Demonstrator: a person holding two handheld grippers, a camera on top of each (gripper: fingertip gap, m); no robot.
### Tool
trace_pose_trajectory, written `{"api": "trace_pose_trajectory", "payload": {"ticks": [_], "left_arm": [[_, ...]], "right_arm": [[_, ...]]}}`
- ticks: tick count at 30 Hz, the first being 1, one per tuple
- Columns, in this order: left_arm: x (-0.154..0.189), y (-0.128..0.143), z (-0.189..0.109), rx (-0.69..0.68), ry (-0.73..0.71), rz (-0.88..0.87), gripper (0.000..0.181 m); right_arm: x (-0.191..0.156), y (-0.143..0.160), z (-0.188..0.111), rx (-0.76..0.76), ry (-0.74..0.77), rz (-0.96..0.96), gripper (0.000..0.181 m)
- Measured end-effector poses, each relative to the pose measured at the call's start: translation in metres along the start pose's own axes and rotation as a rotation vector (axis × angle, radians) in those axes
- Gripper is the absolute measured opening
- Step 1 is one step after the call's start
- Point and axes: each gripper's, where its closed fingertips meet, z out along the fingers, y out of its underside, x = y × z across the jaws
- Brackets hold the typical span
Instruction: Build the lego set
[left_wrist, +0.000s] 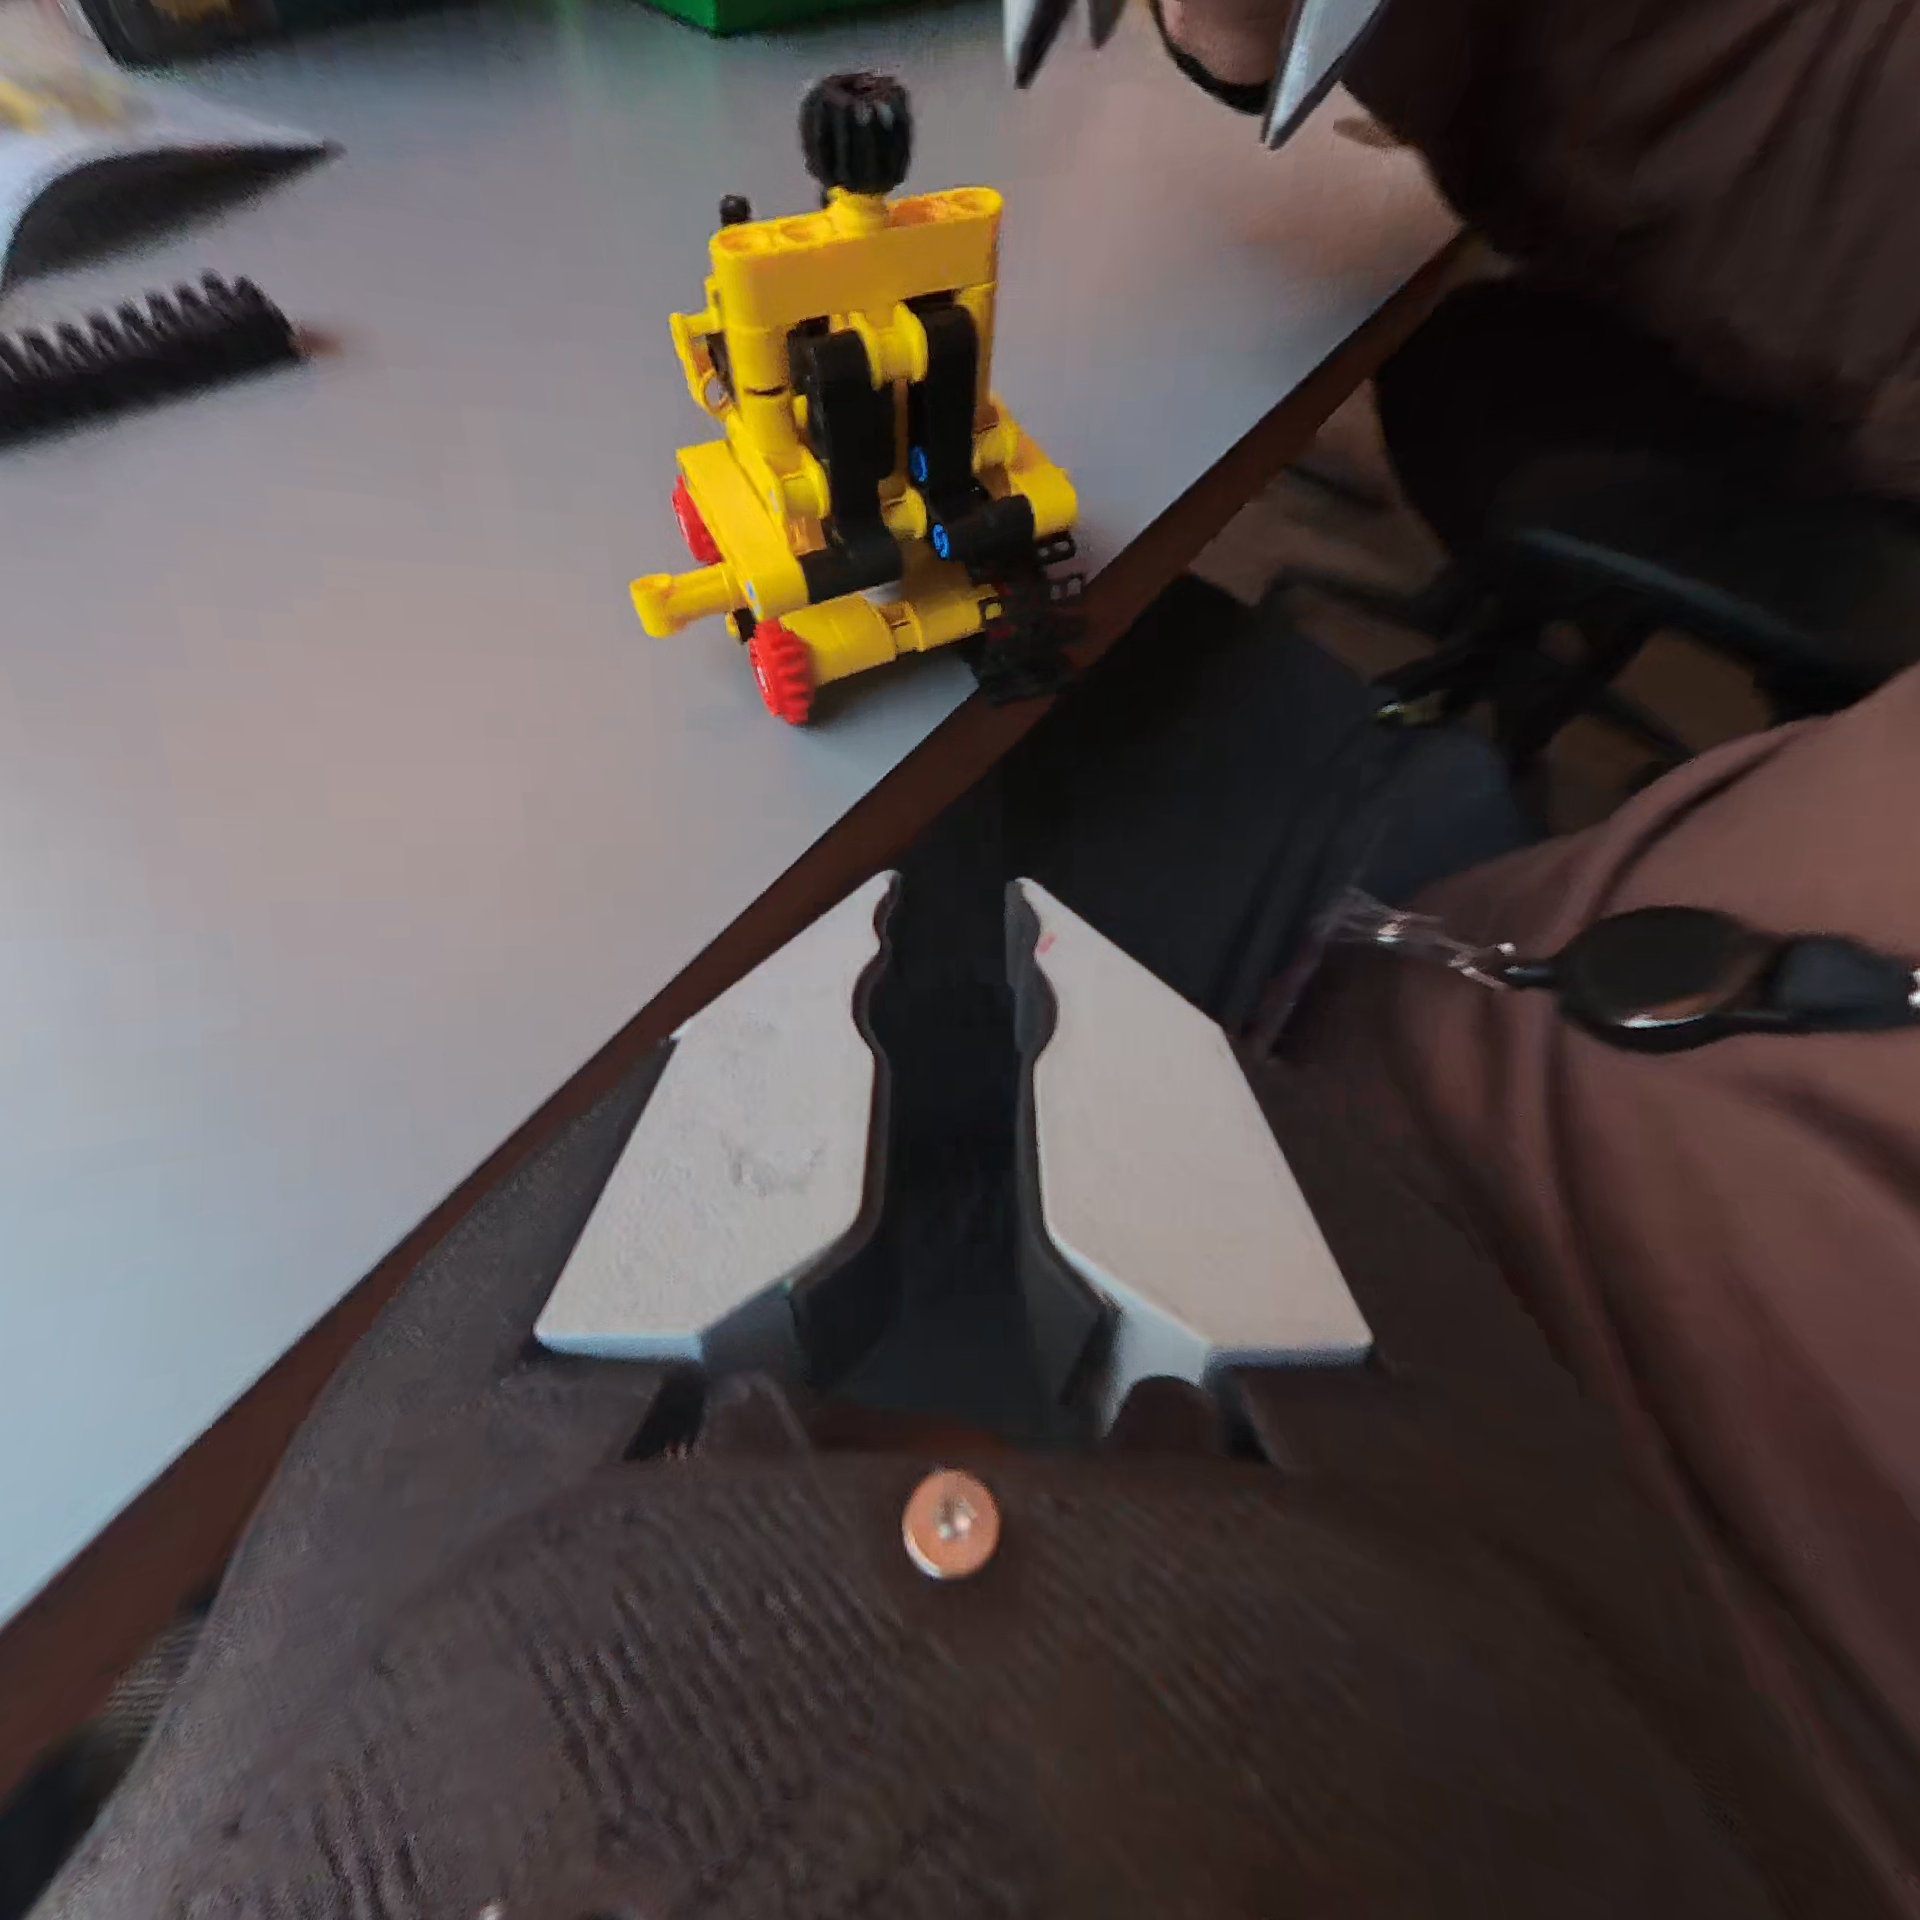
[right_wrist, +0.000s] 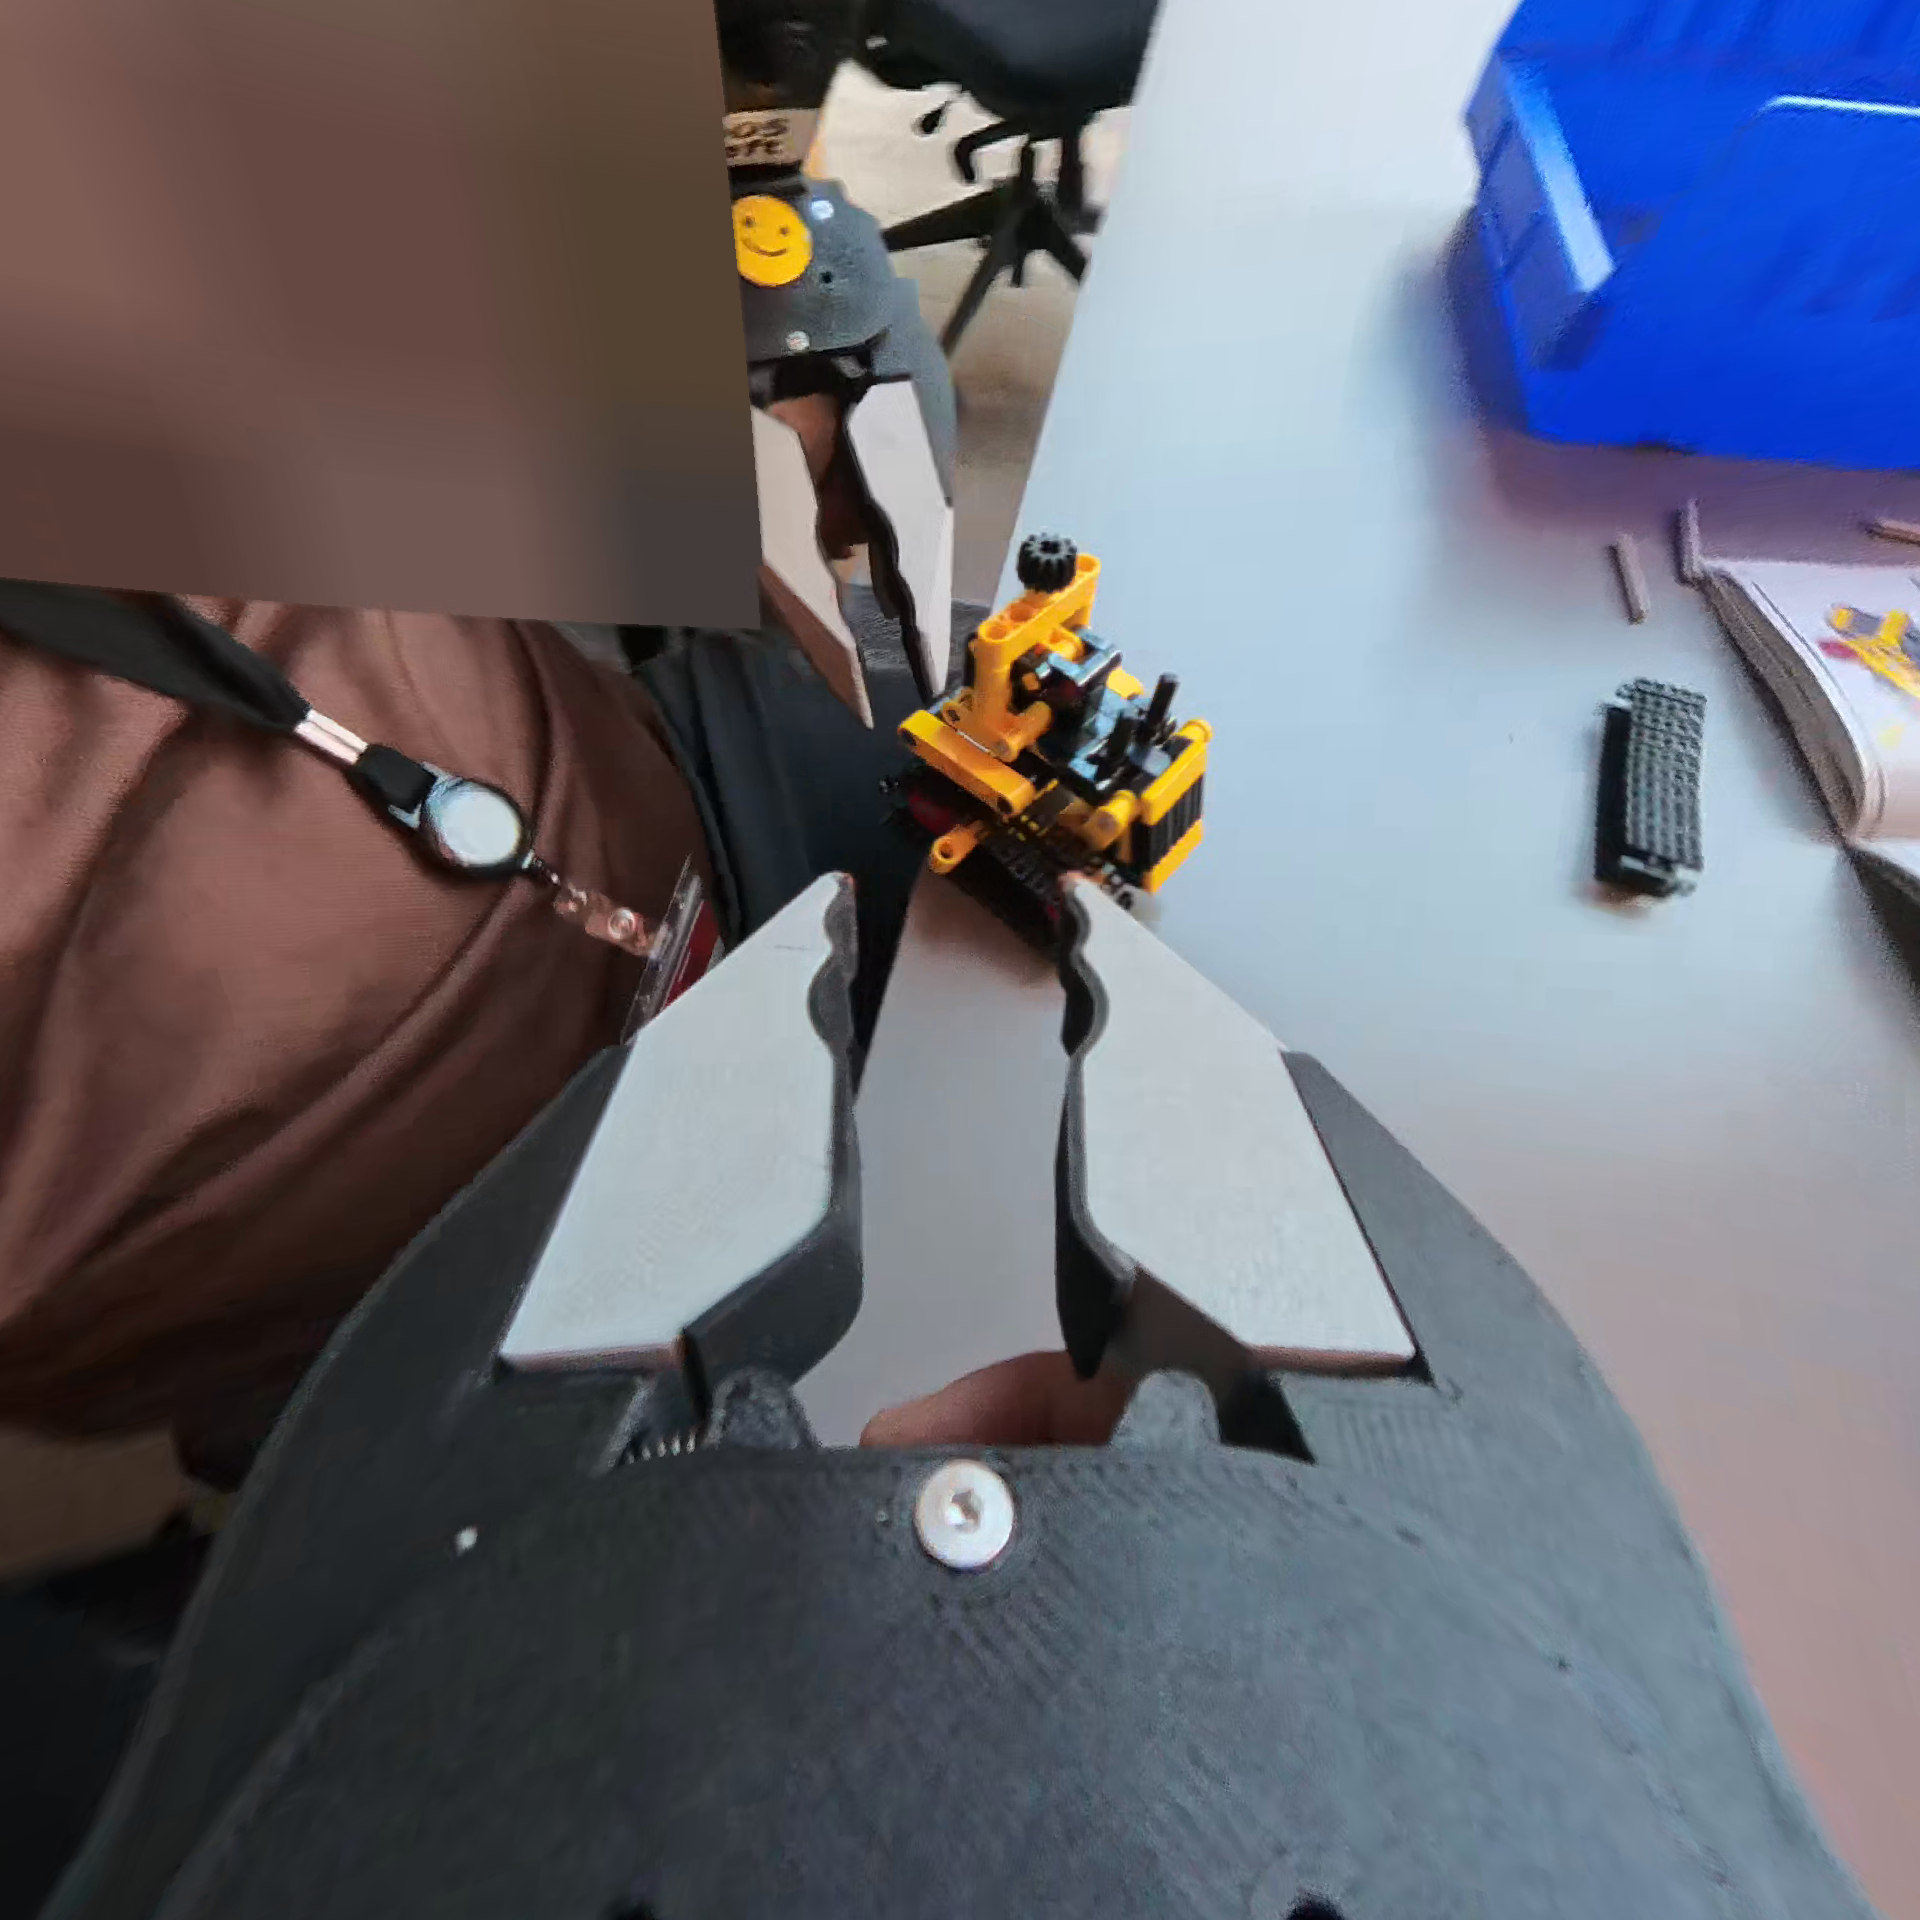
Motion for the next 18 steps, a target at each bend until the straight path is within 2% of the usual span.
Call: {"api": "trace_pose_trajectory", "payload": {"ticks": [5,7,10,13,18], "left_arm": [[0.005,-0.002,0.003,0.034,-0.048,0.266,0.015],[0.004,-0.005,0.001,0.064,-0.071,0.377,0.015],[0.0,-0.012,0.0,0.129,-0.141,0.585,0.014],[-0.002,-0.014,0.005,0.165,-0.205,0.799,0.011],[0.011,-0.019,0.012,0.221,-0.257,1.083,0.011]], "right_arm": [[-0.042,0.006,0.034,0.02,0.164,0.194,0.029],[-0.049,0.007,0.046,0.025,0.261,0.243,0.021],[-0.043,0.005,0.054,0.067,0.456,0.281,0.015],[-0.034,0.0,0.059,0.128,0.577,0.319,0.009],[-0.026,0.009,0.073,0.095,0.649,0.363,0.012]]}}
